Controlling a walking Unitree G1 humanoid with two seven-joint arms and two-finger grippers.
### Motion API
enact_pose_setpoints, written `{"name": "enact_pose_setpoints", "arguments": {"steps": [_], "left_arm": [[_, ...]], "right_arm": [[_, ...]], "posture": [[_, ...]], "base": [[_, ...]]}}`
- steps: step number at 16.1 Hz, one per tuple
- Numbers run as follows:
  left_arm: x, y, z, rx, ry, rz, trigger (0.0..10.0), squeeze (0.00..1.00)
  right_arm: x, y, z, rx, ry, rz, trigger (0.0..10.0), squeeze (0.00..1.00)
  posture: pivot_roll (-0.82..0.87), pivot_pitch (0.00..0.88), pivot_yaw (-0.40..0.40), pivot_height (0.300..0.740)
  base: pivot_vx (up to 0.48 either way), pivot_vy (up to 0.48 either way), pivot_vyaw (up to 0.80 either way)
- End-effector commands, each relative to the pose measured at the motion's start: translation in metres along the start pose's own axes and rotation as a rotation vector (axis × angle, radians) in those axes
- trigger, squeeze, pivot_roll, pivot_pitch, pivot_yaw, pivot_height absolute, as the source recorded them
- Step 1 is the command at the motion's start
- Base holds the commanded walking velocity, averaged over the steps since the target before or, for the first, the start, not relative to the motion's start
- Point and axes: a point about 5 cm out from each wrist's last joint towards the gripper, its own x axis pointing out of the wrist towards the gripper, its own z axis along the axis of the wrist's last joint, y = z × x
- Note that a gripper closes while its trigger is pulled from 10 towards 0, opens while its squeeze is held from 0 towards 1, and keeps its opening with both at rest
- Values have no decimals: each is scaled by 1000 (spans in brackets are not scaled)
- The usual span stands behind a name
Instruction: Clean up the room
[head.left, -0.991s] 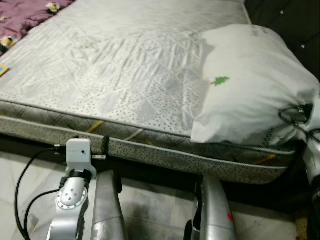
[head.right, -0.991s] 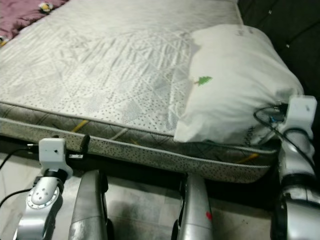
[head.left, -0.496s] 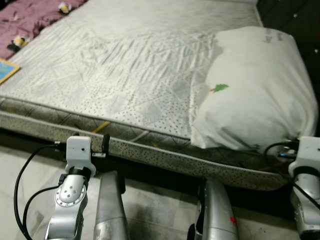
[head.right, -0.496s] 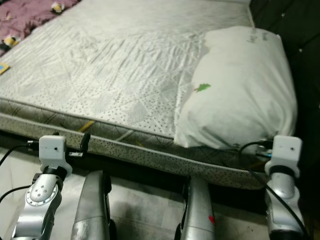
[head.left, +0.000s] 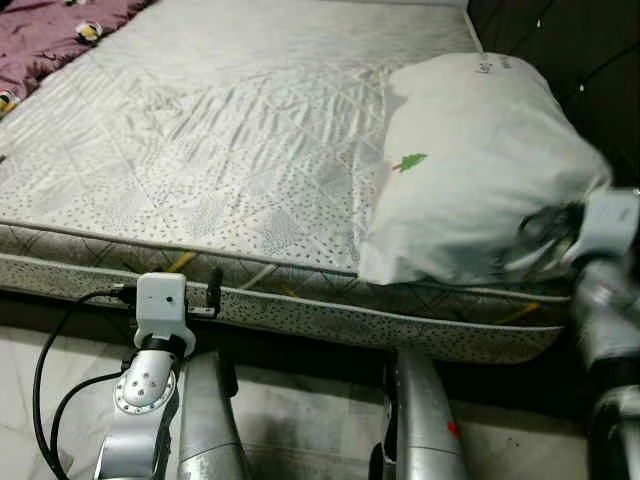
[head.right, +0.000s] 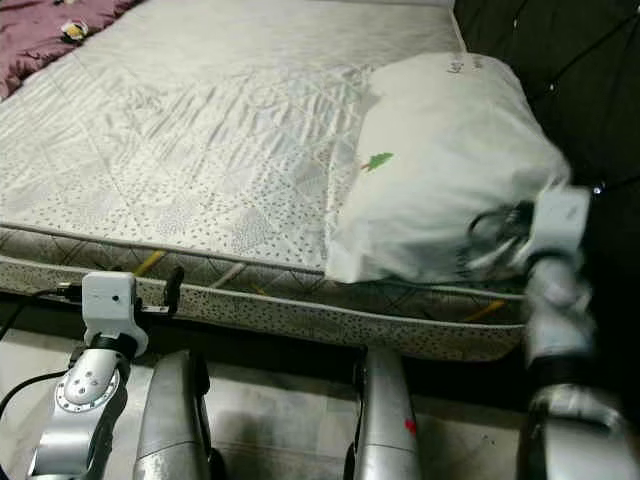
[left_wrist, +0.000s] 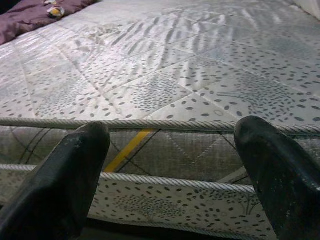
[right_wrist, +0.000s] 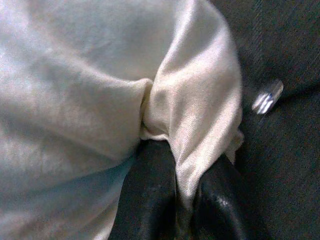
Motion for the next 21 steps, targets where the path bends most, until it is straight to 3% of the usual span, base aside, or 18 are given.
{"name": "enact_pose_setpoints", "arguments": {"steps": [1, 2, 4, 7, 8, 9, 10, 11, 14, 16, 19, 20, 21], "left_arm": [[0, 5, 1, 5, -3, 19, 10000, 0], [-1, 6, 0, 4, -2, 25, 10000, 0], [-1, 5, 0, 2, -1, 29, 10000, 0], [1, 2, 0, -1, -3, 22, 10000, 0], [4, 3, 1, 0, -7, 20, 10000, 0], [5, 3, 2, 1, -8, 18, 10000, 0], [6, 3, 2, 2, -9, 17, 10000, 0], [9, 3, 3, 3, -13, 16, 10000, 0], [11, 1, 4, -3, -21, 19, 10000, 0], [10, 1, 4, -10, -22, 24, 10000, 0], [10, 3, 5, -17, -28, 39, 10000, 0], [11, 4, 11, -20, -47, 50, 10000, 0], [11, 5, 12, -19, -49, 51, 10000, 0]], "right_arm": [[7, -18, 22, 9, -53, -79, 0, 0], [9, -35, 27, 5, -50, -151, 0, 0], [10, -50, 24, 9, -24, -205, 0, 0], [9, -47, 9, -11, 17, -200, 0, 0], [4, -36, -2, -4, 34, -170, 10000, 0], [2, -32, -5, -1, 41, -162, 10000, 565], [0, -27, -9, 9, 49, -146, 10000, 1000], [-7, -14, -19, 16, 64, -104, 10000, 1000], [-18, 3, -43, 33, 136, -33, 10000, 1000], [-28, -3, -57, 31, 177, -51, 10000, 1000], [-56, -10, -81, 24, 213, -83, 10000, 1000], [-75, -7, -91, 24, 206, -116, 10000, 1000], [-79, -3, -88, 15, 175, -108, 10000, 1000]], "posture": [[36, 0, -33, 483], [38, 0, -37, 483], [33, 0, -38, 483], [29, 0, -31, 483], [27, 0, -28, 483], [26, 0, -27, 483], [25, 0, -26, 483], [25, 0, -26, 483], [28, 0, -30, 483], [27, 0, -33, 483], [37, 0, -55, 483], [46, 0, -58, 483], [46, 0, -58, 483]], "base": [[0, 0, 0], [0, 0, 0], [0, 0, 0], [0, 0, 0], [0, 0, 0], [0, 0, 0], [0, 0, 0], [0, 0, 0], [0, 0, 0], [0, 0, 0], [0, 0, 0], [0, 0, 0], [0, 0, 0]]}}
